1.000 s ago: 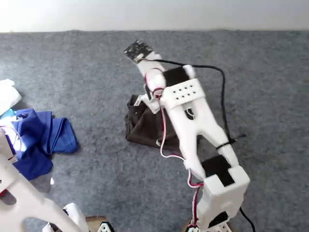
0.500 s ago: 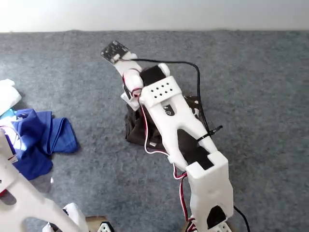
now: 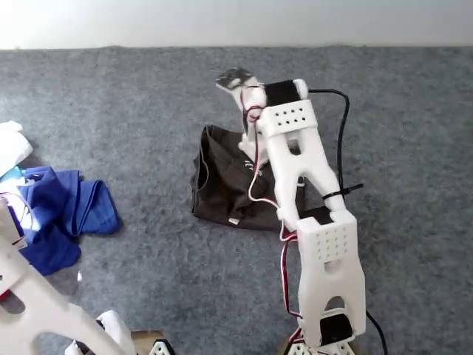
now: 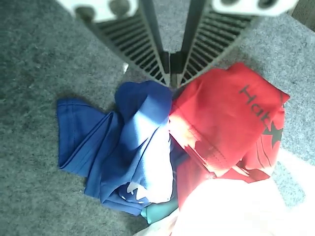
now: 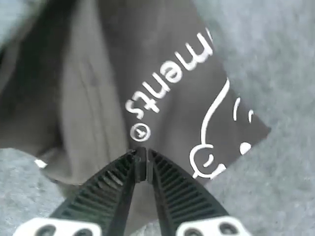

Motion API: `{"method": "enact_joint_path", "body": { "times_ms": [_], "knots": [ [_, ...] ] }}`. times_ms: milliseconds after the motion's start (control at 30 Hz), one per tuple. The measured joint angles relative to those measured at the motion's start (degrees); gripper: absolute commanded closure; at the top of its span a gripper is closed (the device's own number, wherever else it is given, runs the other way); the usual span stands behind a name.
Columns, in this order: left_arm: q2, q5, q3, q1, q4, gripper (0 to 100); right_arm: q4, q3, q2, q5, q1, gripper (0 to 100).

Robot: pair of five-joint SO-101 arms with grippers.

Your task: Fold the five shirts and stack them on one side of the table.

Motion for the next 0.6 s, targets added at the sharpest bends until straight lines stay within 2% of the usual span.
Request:
{"method": "enact_joint_path", "body": {
  "times_ms": [167,433,600],
  "knots": [
    [0.00,0.00,0.00,0.00,0.00,99,0.00,0.00,3.87,0.62,-3.08,98.9],
    [0.00,0.00,0.00,0.00,0.00,99,0.00,-1.32,4.31,0.70,-21.45,98.9],
    [0.00,0.00,0.00,0.00,0.00,99,0.09,-8.00,3.16,0.79,-23.12,98.9]
  ]
}}
